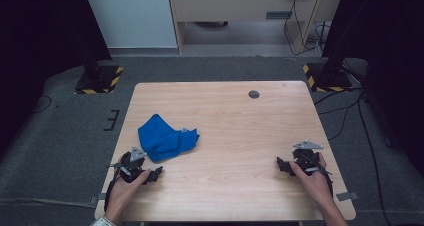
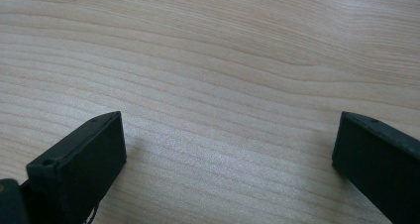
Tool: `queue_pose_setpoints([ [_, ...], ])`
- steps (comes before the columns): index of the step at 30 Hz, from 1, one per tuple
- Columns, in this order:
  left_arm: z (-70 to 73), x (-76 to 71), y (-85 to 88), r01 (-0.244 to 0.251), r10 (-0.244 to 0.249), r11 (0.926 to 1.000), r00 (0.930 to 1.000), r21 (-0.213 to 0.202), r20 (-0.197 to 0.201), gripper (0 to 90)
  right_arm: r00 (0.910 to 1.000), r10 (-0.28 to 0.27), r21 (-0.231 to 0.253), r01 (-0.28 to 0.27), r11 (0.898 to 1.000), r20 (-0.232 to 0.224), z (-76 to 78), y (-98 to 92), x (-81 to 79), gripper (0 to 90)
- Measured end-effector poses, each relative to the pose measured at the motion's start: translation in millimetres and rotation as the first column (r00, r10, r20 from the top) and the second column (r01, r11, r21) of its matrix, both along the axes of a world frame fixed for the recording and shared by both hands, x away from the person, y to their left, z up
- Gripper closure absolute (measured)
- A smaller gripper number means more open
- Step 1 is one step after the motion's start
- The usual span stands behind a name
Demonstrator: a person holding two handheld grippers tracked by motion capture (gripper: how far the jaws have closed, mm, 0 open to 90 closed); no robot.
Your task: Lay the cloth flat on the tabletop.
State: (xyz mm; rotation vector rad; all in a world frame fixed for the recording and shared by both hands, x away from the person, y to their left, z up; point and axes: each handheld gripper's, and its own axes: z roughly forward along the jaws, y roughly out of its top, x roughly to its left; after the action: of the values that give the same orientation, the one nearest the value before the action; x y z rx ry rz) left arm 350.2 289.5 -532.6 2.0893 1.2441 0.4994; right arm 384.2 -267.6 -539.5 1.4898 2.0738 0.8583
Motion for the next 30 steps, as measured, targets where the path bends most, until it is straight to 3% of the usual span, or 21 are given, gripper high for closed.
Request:
queue_pose_setpoints([
  [9, 7.8, -1.6, 3.3, -0.034, 0.036, 0.9986, 0.9975, -0.040, 0.060, 5.2, 1.0000, 0.002, -0.001, -0.002, 1.000, 0.001, -0.1, -0.1, -0.3, 0.5],
  [11, 12.4, -1.2, 5.8, -0.042, 0.047, 0.9969, 0.9950, -0.066, 0.088, 4.7, 1.0000, 0.000, 0.000, 0.000, 1.000, 0.000, 0.0, 0.0, -0.3, 0.5],
  [16, 16.4, 5.2, 2.4, -0.021, 0.033, 0.9928, 0.9949, -0.118, 0.096, 4.4, 1.0000, 0.000, 0.000, 0.000, 1.000, 0.000, 0.0, 0.0, -0.3, 0.5],
  [17, 16.4, 8.5, -0.1, -0.007, 0.017, 0.9956, 0.9942, -0.094, 0.106, 4.3, 1.0000, 0.000, 0.000, 0.000, 1.000, 0.000, 0.0, 0.0, -0.4, 0.5],
  [21, 12.3, 19.5, -3.5, 0.001, 0.007, 0.9971, 0.9945, -0.076, 0.105, 3.8, 1.0000, 0.001, 0.000, -0.001, 1.000, 0.000, 0.0, 0.0, -0.3, 0.5],
  [28, 5.0, 43.9, -10.8, 0.006, -0.006, 1.0000, 0.9940, -0.005, 0.109, 3.6, 1.0000, 0.001, 0.000, -0.001, 1.000, 0.000, 0.0, -0.1, -0.4, 0.5],
  [30, 0.1, 49.4, -13.0, 0.014, -0.015, 0.9998, 0.9969, 0.012, 0.078, 4.2, 1.0000, 0.001, 0.000, -0.001, 1.000, 0.000, -0.1, -0.1, -0.4, 0.5],
])
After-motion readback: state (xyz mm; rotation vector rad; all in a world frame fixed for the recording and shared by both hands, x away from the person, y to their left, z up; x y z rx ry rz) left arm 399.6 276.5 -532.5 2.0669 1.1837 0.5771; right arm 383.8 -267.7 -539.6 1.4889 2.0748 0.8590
